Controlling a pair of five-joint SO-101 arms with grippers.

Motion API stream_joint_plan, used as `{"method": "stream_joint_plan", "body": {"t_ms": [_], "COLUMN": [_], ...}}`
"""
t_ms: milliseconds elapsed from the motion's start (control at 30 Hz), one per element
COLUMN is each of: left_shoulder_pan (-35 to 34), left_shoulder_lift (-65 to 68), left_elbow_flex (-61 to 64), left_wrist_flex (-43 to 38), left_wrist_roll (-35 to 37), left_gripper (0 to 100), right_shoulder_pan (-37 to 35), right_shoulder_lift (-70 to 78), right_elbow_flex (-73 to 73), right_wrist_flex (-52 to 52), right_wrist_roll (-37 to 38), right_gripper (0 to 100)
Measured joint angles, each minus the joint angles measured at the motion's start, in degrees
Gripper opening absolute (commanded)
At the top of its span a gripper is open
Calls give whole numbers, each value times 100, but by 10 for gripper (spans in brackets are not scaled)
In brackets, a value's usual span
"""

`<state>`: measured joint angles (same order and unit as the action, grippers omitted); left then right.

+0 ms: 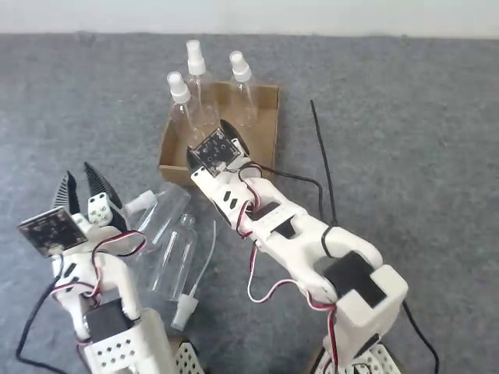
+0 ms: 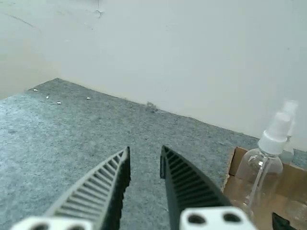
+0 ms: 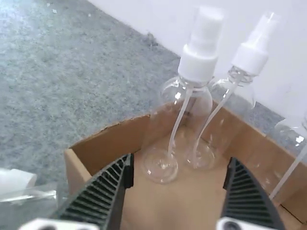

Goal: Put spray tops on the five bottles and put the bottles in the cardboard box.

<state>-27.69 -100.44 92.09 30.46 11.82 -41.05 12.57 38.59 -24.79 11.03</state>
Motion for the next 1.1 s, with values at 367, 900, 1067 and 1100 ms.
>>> {"method": "stream_joint_plan", "body": {"t_ms": [367,900,1067,1100], "left_shoulder_pan": [0,-316,-316,-316], "left_shoulder_lift": [0,0,0,0], "left_elbow_flex": [53,79,79,79], "left_wrist_flex": [0,-273,-281,-281], "left_wrist_roll": [0,0,0,0], "left_gripper": [99,99,99,99], "right_shoulder_pan": [0,-571,-949,-1011], "right_shoulder_lift": [-1125,-2708,-2778,-2778], "right_elbow_flex": [0,0,0,0], "right_wrist_flex": [1741,4220,4563,4571], "right_wrist_roll": [0,-677,-1064,-1178], "right_gripper": [257,257,257,257]}}
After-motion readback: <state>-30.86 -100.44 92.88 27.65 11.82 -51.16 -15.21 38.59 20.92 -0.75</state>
